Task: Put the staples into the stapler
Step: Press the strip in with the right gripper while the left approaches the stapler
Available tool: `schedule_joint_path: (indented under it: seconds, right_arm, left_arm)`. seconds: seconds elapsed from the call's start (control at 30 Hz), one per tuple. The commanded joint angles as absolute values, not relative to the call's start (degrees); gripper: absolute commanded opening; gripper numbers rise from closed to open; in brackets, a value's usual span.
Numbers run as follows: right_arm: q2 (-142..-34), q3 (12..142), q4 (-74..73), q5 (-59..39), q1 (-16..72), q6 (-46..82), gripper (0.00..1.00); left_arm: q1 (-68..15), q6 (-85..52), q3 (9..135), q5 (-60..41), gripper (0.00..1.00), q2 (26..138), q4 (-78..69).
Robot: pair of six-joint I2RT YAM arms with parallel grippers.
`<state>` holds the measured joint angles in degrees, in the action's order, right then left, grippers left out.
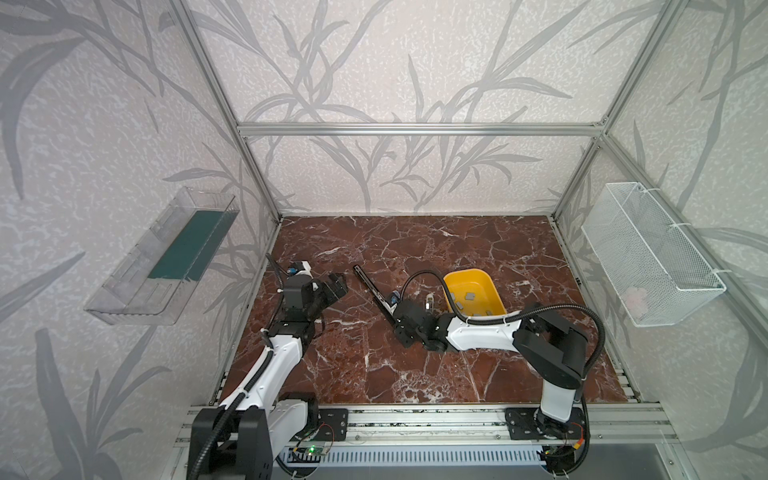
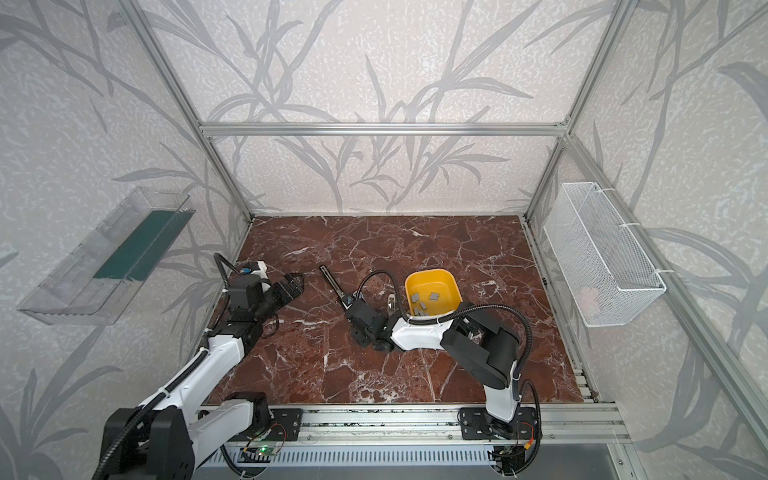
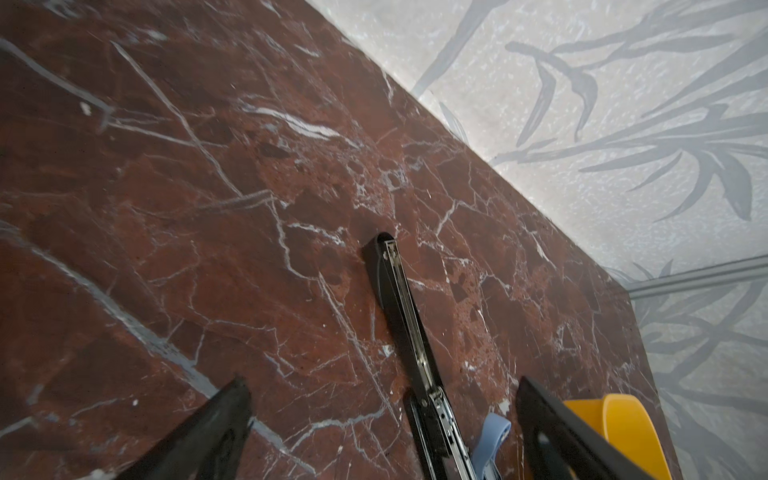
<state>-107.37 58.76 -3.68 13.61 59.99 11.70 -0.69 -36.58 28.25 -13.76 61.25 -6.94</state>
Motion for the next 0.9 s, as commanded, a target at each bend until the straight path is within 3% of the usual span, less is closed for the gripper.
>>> schedule_joint_path:
  seconds: [0.0, 0.43, 0.87]
  right_arm:
    - [-107.6, 58.3, -5.6, 15.0, 59.8, 10.8, 0.31]
    - [-108.2, 59.9, -5.9, 13.4, 59.8, 13.3, 0.03]
    - [-106.0, 58.8, -7.2, 4.4, 59.9, 25.3, 0.00]
  left_arm:
    - [-0.6, -36.3, 28.3, -20.5, 0.99, 63.6, -8.7]
    - [-4.5, -38.7, 27.8, -19.4, 0.98, 72.9, -18.0]
    - [-9.6, -43.4, 28.5, -16.6, 0.95, 86.6, -31.2]
